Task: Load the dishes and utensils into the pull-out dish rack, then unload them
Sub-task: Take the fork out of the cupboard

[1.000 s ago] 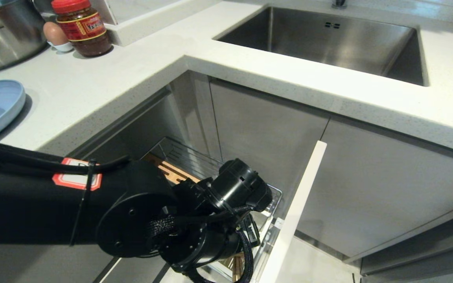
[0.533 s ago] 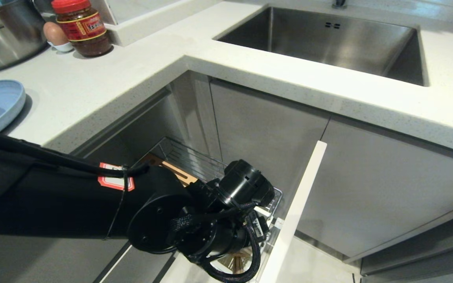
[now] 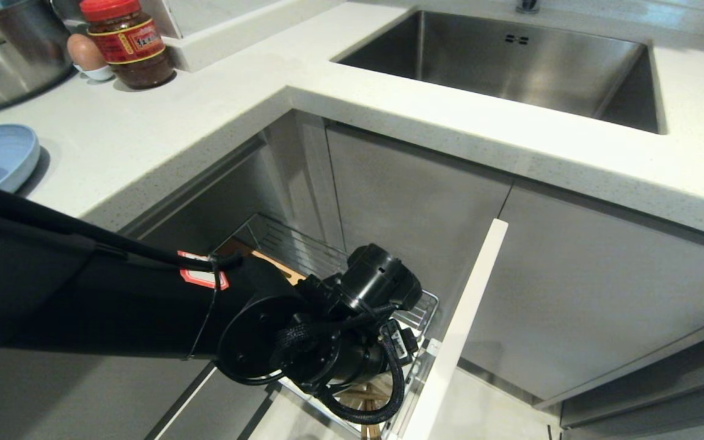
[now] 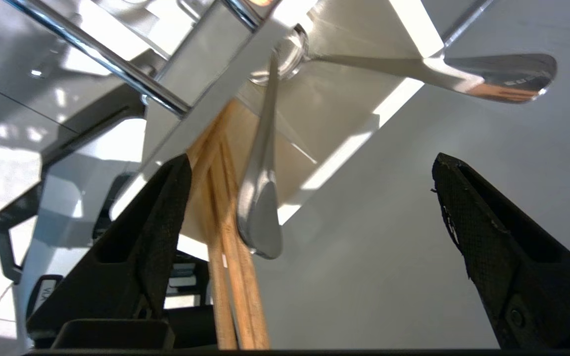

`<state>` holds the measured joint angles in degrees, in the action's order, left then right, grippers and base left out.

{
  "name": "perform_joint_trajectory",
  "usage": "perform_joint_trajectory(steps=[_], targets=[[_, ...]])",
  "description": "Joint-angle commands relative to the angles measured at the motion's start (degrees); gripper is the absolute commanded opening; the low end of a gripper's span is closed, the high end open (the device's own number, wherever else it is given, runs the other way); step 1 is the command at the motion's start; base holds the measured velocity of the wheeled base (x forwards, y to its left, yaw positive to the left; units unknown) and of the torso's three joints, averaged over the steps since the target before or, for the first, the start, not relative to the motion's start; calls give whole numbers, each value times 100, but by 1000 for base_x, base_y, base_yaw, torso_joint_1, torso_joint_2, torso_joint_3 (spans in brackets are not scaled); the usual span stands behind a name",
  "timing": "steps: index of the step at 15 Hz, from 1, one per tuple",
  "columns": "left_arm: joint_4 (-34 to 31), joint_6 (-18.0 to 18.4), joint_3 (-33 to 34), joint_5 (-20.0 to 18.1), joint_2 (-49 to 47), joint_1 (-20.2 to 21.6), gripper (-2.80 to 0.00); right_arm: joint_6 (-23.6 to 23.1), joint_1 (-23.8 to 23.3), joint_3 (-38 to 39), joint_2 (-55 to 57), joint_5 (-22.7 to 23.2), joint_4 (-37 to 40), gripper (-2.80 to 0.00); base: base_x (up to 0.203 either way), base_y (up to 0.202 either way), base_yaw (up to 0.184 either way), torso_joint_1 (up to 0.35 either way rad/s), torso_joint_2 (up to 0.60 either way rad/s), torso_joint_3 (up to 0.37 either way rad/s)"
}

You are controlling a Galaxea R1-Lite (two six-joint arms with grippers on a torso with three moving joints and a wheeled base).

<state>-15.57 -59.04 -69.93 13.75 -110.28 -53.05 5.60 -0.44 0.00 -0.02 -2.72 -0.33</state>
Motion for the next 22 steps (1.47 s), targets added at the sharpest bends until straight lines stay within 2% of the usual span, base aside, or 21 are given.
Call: perform_joint_trajectory(steps=[1,6,22], targets=[[-8,-38,-22,-76,-20,-3,0,3,0,0,-24,-1,-2,-280,0,0,0,0,0,0],[-17,-38,-358,-118,-192,-23,0,3,0,0,-24,-1,-2,-280,0,0,0,0,0,0],[-17,-29,-328,-101,-407,49,0,3,0,0,-24,-1,-2,-280,0,0,0,0,0,0]])
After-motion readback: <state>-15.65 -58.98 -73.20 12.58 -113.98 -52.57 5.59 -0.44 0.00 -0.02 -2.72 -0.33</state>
